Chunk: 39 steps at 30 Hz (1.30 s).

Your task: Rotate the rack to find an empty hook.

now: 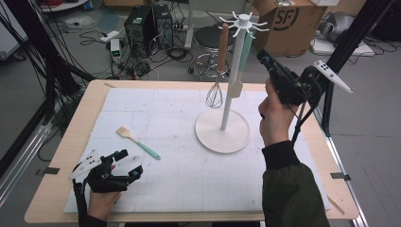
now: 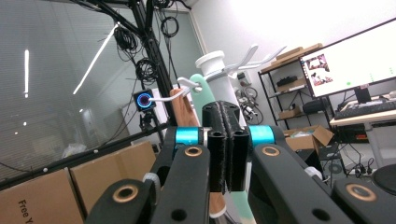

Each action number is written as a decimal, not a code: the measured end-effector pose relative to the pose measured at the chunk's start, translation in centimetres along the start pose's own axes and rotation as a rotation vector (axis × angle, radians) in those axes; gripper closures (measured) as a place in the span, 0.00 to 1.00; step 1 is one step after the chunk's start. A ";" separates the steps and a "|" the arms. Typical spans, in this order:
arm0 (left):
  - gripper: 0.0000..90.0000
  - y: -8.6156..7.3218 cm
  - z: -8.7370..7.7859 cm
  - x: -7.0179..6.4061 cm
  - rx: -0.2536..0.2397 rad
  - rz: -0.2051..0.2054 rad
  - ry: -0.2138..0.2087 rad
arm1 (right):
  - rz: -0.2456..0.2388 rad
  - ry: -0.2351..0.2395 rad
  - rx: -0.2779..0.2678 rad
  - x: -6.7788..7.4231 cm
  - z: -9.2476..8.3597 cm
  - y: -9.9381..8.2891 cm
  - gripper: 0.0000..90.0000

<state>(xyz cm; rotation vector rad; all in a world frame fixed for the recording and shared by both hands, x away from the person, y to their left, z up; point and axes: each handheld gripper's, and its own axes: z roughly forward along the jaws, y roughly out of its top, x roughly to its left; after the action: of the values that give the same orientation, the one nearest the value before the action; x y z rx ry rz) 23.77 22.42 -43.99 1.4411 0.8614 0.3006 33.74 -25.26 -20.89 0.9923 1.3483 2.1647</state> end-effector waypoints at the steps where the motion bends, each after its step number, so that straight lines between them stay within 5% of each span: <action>1: 0.02 0.0 0.1 0.0 0.000 -0.001 -0.003 | -0.003 0.001 -0.001 -0.1 0.2 0.1 1.00; 16: 0.02 0.2 0.0 0.1 -0.019 -0.004 -0.014 | 0.026 -0.001 -0.037 0.7 2.3 1.6 1.00; 39: 0.02 0.3 -0.6 0.1 -0.033 -0.008 -0.004 | 0.009 0.016 -0.010 2.6 4.0 0.6 1.00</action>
<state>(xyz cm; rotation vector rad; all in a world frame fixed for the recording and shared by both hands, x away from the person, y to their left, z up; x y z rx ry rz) 23.53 23.02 -43.67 1.4064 0.8549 0.3040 34.97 -21.43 -18.30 0.9806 1.3417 2.1884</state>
